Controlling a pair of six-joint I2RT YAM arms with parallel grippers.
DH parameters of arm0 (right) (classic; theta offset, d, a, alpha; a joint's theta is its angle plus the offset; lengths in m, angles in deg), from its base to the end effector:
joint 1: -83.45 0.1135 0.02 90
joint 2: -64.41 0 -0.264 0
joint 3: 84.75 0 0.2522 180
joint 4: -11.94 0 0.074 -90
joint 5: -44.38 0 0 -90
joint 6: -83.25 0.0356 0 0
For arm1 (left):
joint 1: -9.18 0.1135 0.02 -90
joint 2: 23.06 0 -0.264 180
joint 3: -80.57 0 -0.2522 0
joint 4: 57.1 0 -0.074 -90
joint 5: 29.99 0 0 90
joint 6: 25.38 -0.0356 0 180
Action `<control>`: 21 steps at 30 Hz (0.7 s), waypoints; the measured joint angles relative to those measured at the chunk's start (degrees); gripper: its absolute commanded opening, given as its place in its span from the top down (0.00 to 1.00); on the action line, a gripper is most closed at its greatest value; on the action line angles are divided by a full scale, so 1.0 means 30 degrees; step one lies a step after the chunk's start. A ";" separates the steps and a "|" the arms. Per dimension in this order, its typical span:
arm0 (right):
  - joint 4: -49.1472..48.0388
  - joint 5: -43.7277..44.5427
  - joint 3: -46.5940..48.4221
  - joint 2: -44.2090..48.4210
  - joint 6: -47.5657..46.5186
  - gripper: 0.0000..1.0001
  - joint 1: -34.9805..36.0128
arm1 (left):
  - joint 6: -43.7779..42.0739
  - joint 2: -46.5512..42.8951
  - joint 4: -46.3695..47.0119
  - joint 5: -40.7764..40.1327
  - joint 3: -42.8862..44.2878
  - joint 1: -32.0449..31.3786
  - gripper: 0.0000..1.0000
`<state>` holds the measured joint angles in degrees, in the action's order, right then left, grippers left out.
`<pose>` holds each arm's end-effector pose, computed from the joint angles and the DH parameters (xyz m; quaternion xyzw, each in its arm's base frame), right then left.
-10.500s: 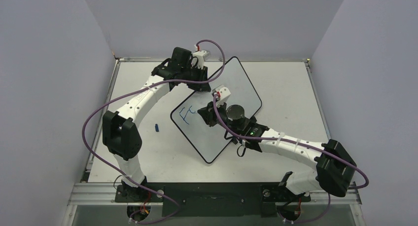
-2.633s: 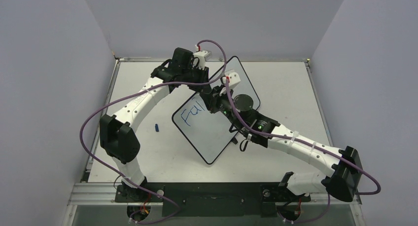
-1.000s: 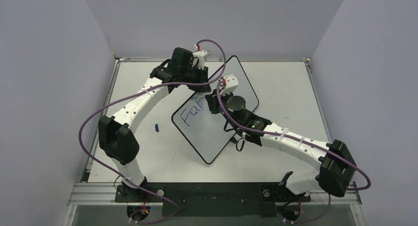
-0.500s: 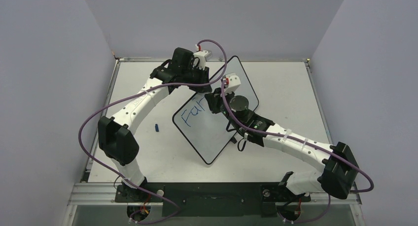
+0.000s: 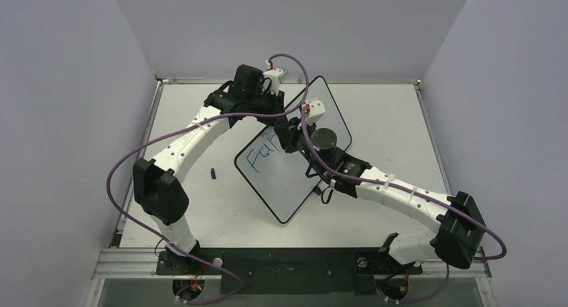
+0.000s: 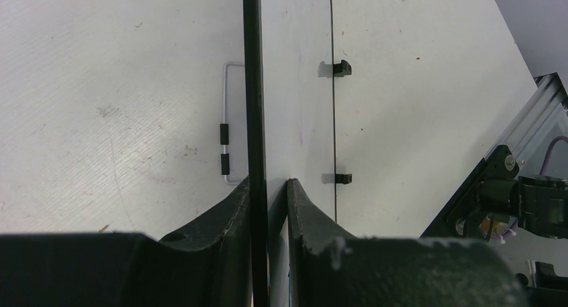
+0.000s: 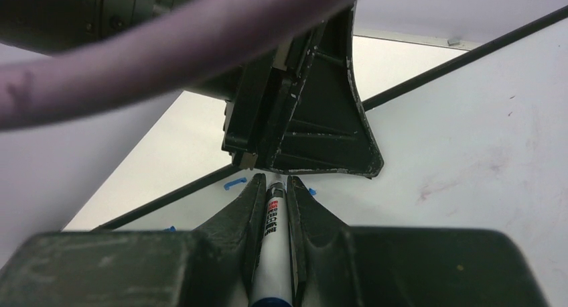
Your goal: Write a sentence on the whiteboard
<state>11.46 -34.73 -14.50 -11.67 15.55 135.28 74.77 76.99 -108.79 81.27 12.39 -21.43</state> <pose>0.2005 0.2442 0.3340 -0.1258 0.7280 0.3480 0.5771 0.3335 -0.2123 0.3561 0.2350 0.8624 -0.3015 0.3317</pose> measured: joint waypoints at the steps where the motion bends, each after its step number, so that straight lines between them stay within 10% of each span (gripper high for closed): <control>1: -0.0029 -0.0007 0.0095 -0.0044 0.0015 1.00 0.0000 | 0.0000 -0.0007 0.0000 0.0000 0.0000 0.0000 1.00; 21: -0.0831 0.0066 -0.0532 -0.0262 0.0036 1.00 0.0000 | -0.0007 -0.0029 -0.0109 -0.0036 -0.0022 0.0029 1.00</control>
<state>8.97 -34.53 -16.10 -12.45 15.66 135.28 74.75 76.90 -109.12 81.16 12.33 -21.34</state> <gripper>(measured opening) 0.103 0.163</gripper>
